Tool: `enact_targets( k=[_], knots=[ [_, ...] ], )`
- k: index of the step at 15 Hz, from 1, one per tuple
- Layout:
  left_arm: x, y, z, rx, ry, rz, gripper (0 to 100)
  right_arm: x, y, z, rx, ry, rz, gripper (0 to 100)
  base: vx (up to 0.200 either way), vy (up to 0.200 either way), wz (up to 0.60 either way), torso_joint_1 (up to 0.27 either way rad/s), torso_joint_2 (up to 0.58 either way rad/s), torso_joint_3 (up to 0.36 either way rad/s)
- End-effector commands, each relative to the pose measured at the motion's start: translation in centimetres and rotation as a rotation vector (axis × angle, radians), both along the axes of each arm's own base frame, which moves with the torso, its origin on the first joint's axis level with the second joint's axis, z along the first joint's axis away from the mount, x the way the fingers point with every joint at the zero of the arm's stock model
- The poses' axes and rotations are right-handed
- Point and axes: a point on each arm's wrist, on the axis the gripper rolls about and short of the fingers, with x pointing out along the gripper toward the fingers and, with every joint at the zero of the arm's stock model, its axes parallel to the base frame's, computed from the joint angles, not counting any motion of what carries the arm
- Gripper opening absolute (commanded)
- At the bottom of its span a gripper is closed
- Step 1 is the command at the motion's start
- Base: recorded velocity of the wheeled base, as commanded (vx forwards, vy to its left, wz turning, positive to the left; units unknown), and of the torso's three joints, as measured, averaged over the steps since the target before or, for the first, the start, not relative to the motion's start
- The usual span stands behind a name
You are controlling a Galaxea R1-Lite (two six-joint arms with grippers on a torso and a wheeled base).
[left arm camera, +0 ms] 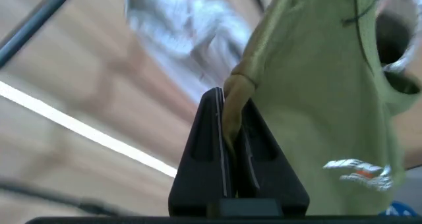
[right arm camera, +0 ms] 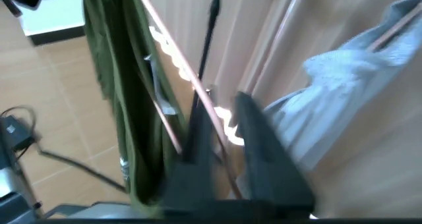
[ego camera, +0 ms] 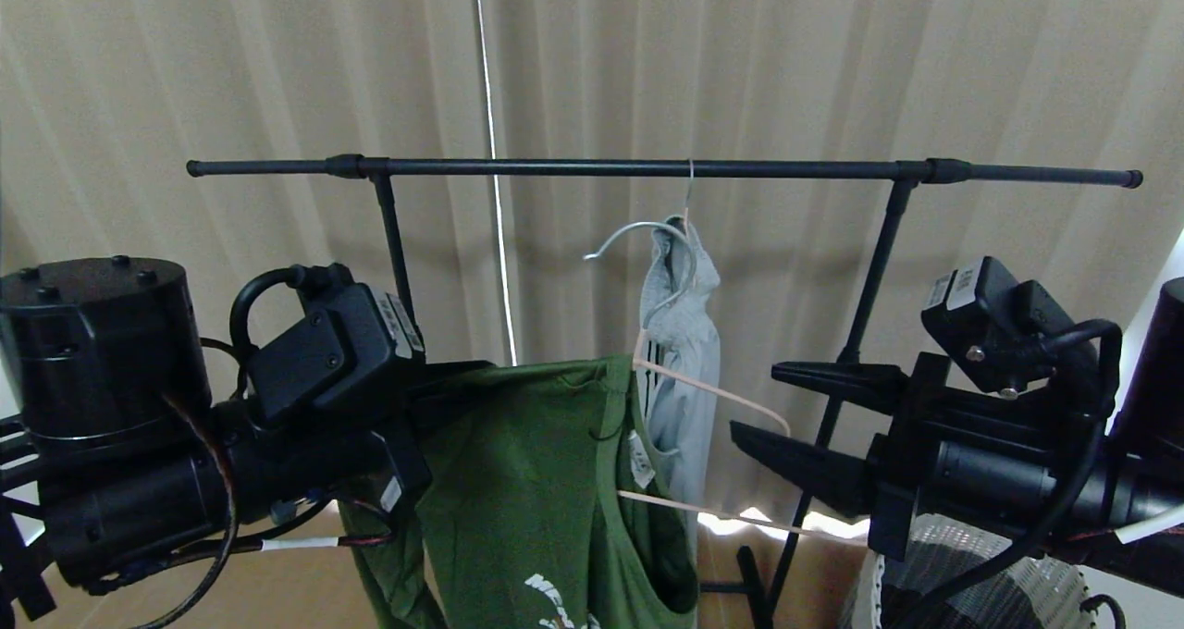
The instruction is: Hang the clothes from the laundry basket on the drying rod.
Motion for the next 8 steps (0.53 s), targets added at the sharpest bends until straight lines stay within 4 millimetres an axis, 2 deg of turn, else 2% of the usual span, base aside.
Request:
enact_targets(
  k=[1,3,5,8],
  knots=[
    [-0.3,0.2,-0.1,-0.010,-0.005,0.011,0,-0.3,-0.5,0.2,0.005,-0.008,-0.009,100,0.000,0.000,0.00,0.000,0.00,0.000],
    [-0.3,0.3,-0.2,-0.019,-0.021,0.020,0,-0.6,-1.1,0.1,0.007,-0.012,-0.027,100,0.000,0.000,0.00,0.000,0.00,0.000],
    [-0.4,0.6,-0.6,-0.025,-0.079,0.140,0,-1.2,-3.1,-0.3,-0.003,-0.012,-0.106,100,0.000,0.000,0.00,0.000,0.00,0.000],
    [-0.3,0.9,-0.5,-0.018,-0.102,0.263,0,-2.1,-4.0,-0.9,-0.009,-0.011,-0.133,100,0.000,0.000,0.00,0.000,0.00,0.000]
  ],
)
